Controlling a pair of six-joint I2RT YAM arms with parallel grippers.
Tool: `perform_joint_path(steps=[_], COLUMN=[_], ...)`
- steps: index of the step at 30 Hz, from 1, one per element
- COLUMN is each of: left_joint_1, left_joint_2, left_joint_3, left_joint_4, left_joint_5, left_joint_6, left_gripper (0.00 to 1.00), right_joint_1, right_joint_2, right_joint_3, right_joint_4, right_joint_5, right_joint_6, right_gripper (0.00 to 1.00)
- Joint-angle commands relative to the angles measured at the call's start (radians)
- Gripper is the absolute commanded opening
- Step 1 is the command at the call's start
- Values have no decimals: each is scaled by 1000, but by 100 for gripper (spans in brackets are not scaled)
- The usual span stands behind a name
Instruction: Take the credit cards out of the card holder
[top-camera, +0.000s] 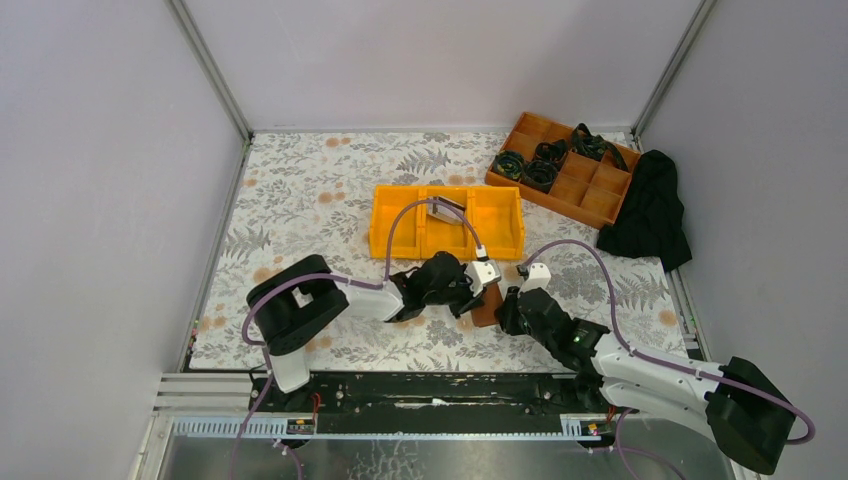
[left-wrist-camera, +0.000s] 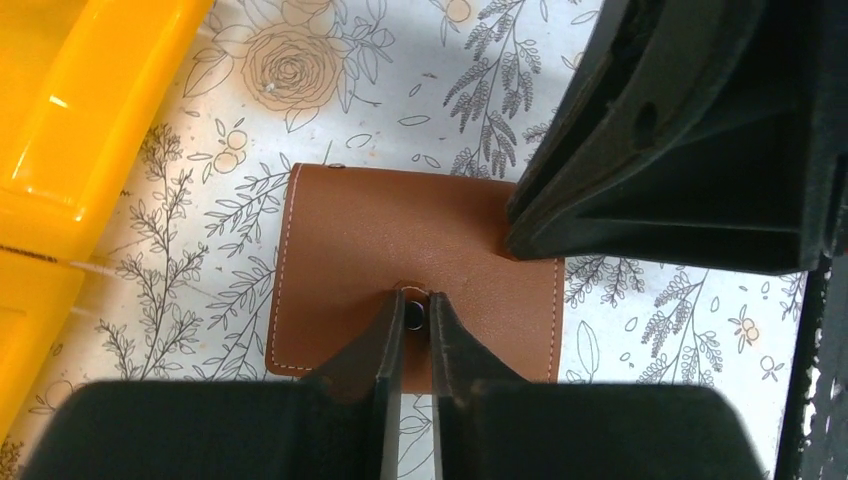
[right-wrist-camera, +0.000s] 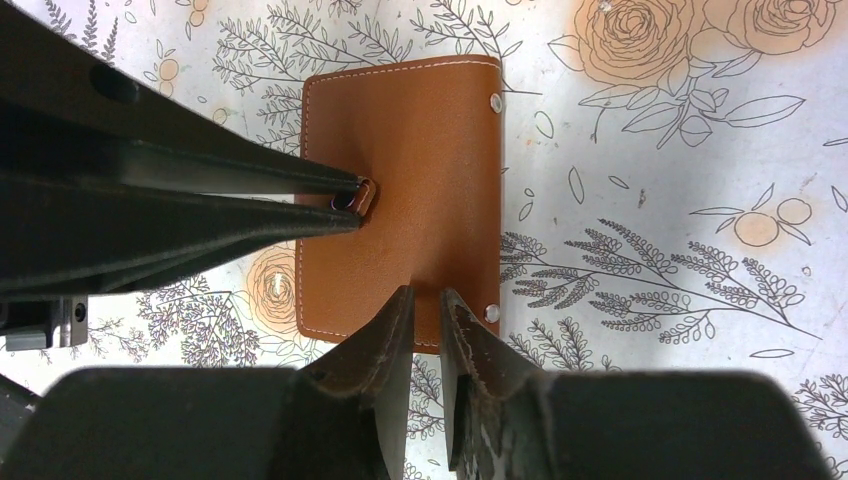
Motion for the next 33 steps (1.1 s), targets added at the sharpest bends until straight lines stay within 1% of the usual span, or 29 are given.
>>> perform_joint_path(steps=[1, 2, 10, 23, 28, 31, 33], left_joint_1=[-9, -9, -9, -13, -32, -39, -46], left_joint_2=[10, 6, -54, -258, -366, -417, -439], left_joint_3=[7, 11, -5, -119, -152, -136, -124], left_joint_4=[-84, -94, -108, -41, -39, -86, -114], left_joint_5=[32, 35, -5, -228, -277, -286, -289], left_joint_6=[23, 25, 1, -120, -149, -145, -139], left_gripper=[2, 0, 0, 0, 0, 0, 0], right_joint_1=[8, 7, 8, 8, 7, 8, 7], right_joint_2=[0, 4, 27, 33, 22, -8, -30], right_joint_3=[6, 7, 19, 51, 99, 125, 136], right_joint_4=[5, 7, 19, -4, -41, -70, -88], right_joint_5=[-1, -4, -12, -10, -13, 0, 4], right_joint_6=[6, 6, 3, -9, -29, -41, -46], right_gripper=[23, 23, 23, 23, 30, 35, 36])
